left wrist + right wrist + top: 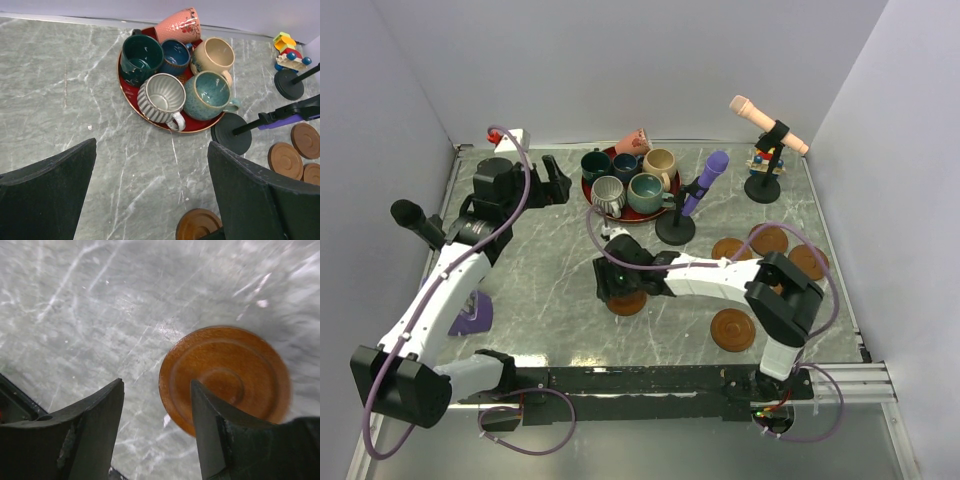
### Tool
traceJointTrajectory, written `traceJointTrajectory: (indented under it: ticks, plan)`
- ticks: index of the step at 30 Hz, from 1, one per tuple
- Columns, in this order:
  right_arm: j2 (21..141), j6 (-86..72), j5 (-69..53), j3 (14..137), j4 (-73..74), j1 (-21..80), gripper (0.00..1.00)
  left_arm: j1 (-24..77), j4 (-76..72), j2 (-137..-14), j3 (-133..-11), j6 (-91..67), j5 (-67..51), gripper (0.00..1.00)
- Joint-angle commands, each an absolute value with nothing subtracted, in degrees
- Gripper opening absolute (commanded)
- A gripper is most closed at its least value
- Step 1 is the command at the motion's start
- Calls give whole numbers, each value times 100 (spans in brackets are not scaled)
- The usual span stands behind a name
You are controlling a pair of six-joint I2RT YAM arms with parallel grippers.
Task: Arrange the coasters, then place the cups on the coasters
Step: Move the coaster to the center of the board.
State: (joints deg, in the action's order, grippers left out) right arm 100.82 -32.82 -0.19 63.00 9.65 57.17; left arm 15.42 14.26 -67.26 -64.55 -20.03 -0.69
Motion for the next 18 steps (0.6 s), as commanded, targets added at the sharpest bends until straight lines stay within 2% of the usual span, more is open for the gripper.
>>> traceJointTrajectory:
  ticks: [1, 5, 8, 10, 18]
  plan:
    - [9177, -2910, 438, 6495, 1194, 5687, 64, 1547, 1081, -6355, -6355, -1863, 211, 97]
    - [8694, -2778, 931, 6373, 1827, 5582, 68, 1547, 1055, -6311, -6337, -1846, 220, 97]
    - [8534, -2707, 1098, 6083, 2082, 5406, 80, 1547, 1063, -6381, -6354, -1898, 185, 97]
    - [8525, -2698, 1256, 5907, 2214, 5362, 83, 1556, 1098, -6425, -6389, -1933, 158, 97]
    - [9104, -2812, 1196, 5686, 2057, 5291, 78, 1547, 1072, -6486, -6372, -2004, 53, 97]
